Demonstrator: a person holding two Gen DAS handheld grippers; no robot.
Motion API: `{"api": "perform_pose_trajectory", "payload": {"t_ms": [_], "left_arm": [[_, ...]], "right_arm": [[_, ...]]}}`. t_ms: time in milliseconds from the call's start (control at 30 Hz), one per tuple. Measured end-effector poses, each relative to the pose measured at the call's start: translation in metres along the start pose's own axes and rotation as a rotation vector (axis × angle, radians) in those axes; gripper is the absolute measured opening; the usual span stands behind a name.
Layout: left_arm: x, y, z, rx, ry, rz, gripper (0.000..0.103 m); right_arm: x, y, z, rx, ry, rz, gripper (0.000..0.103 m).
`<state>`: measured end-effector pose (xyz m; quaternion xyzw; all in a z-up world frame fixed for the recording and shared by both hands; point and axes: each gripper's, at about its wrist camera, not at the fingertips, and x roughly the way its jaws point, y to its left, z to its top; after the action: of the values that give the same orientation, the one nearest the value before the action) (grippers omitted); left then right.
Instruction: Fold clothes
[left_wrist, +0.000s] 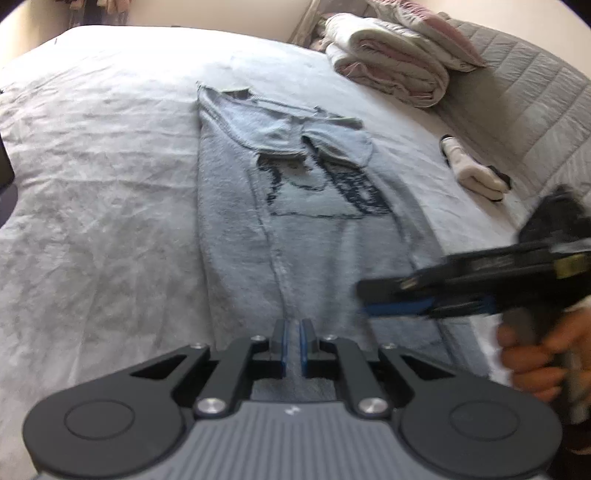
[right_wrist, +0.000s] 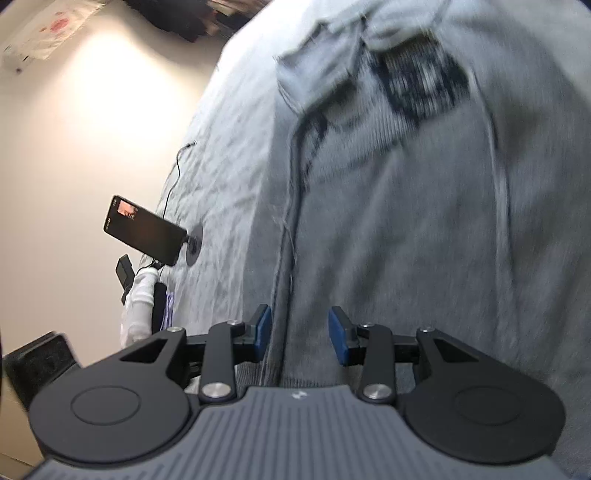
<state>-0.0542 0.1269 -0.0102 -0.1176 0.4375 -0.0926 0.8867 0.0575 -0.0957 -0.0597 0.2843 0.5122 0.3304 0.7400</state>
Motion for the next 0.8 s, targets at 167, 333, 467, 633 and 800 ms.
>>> {"api": "perform_pose_trajectory", "payload": {"t_ms": [167, 333, 467, 633, 800], "left_arm": [[0.025, 0.008, -0.016, 0.025, 0.002, -0.025, 0.006], [0.016, 0.007, -0.013, 0.064, -0.003, -0.083, 0.008], [0.016, 0.007, -0.015, 0.081, -0.015, -0.089, 0.008], [0.025, -0.007, -0.018, 0.155, 0.014, -0.095, 0.013], [0.013, -0.006, -0.027, 0.157, 0.023, -0.162, 0.023]], "right_arm": [[-0.032, -0.005, 0.011, -0.058, -0.117, -0.078, 0.040], [-0.066, -0.028, 0.012, -0.062, -0.181, -0.180, 0.040], [-0.077, -0.041, -0.001, -0.086, -0.163, -0.192, 0.040], [-0.058, -0.045, -0.024, -0.176, -0.034, -0.198, 0.039], [-0.068, -0.040, -0.031, -0.233, 0.008, -0.173, 0.040]]}}
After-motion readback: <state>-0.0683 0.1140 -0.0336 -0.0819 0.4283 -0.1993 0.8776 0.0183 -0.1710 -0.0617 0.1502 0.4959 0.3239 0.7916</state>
